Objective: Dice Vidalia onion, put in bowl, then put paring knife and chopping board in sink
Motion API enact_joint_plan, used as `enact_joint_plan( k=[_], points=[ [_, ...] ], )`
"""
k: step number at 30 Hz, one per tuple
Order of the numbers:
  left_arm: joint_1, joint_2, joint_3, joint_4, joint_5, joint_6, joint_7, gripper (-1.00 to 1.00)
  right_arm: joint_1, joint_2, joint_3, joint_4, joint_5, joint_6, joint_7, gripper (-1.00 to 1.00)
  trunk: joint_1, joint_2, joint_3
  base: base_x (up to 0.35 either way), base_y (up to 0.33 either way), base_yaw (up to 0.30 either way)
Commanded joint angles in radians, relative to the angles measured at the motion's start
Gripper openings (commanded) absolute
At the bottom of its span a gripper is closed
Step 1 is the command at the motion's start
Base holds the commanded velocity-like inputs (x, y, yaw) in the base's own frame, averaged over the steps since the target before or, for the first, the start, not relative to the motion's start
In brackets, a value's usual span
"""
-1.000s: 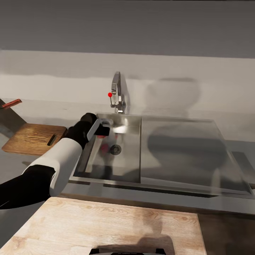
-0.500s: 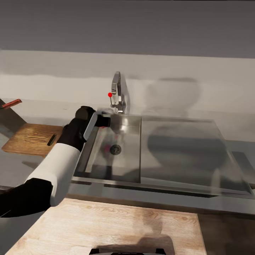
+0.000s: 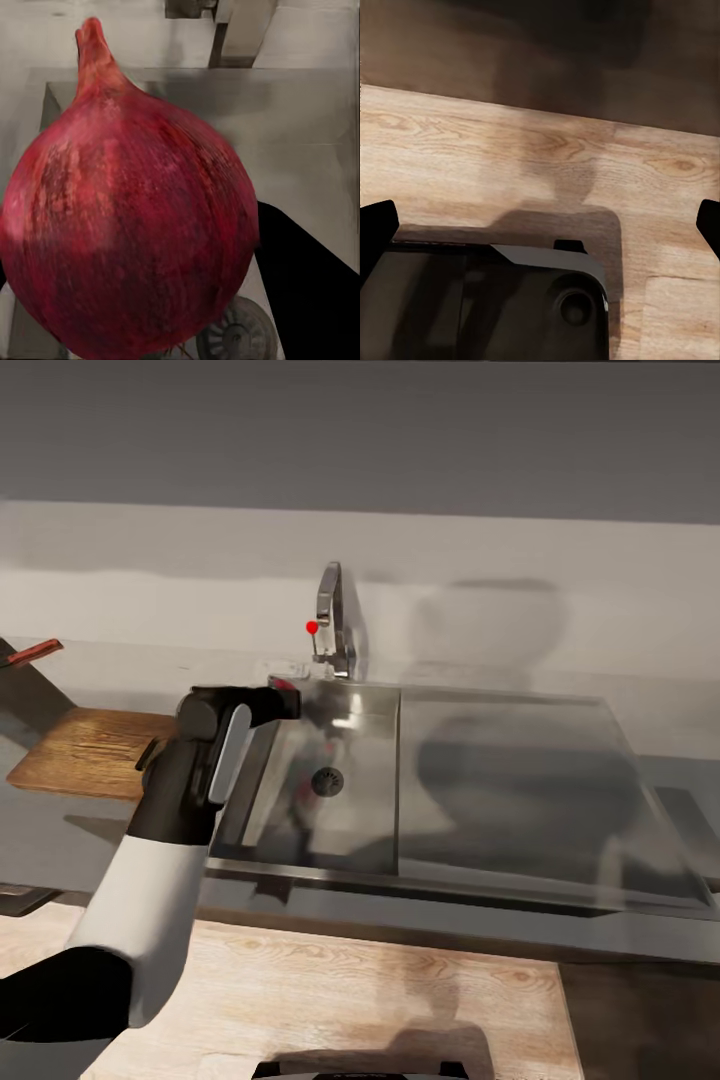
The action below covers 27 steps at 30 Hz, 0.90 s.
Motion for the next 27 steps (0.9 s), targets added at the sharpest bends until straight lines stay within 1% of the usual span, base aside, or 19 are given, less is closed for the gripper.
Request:
enact_joint_plan(
  k=[1,4,9,22,27],
  points=[
    [0.005,0.001,0.000,-0.014,0.007,0.004,0.006,-1.00,0.000,-0.001,0.004,-0.001,-0.008,-0.003,-0.004,1.00,0.000,-0.002,-0.001,-0.107,0.113,0.000],
    [0.021,0.010,0.000,-0.053,0.007,0.004,0.005,-1.00,0.000,-0.001,0.004,-0.001,-0.008,-0.003,-0.004,1.00,0.000,-0.002,-0.001,-0.169,0.167,0.000],
    [0.032,0.015,0.000,-0.071,0.006,0.004,0.005,-1.00,0.000,-0.001,0.004,-0.001,-0.008,-0.003,-0.004,1.00,0.000,-0.002,-0.001,-0.221,0.197,0.000],
    [0.037,0.017,0.000,-0.119,0.006,0.004,0.004,-1.00,0.001,-0.001,0.004,-0.001,-0.008,-0.003,-0.004,1.00,0.000,-0.002,-0.001,-0.249,0.194,0.000],
    [0.037,0.017,0.000,-0.124,0.006,0.004,0.004,-1.00,0.000,-0.001,0.004,-0.001,-0.008,-0.003,-0.004,1.00,0.000,-0.002,-0.001,-0.080,0.278,0.000]
  ],
)
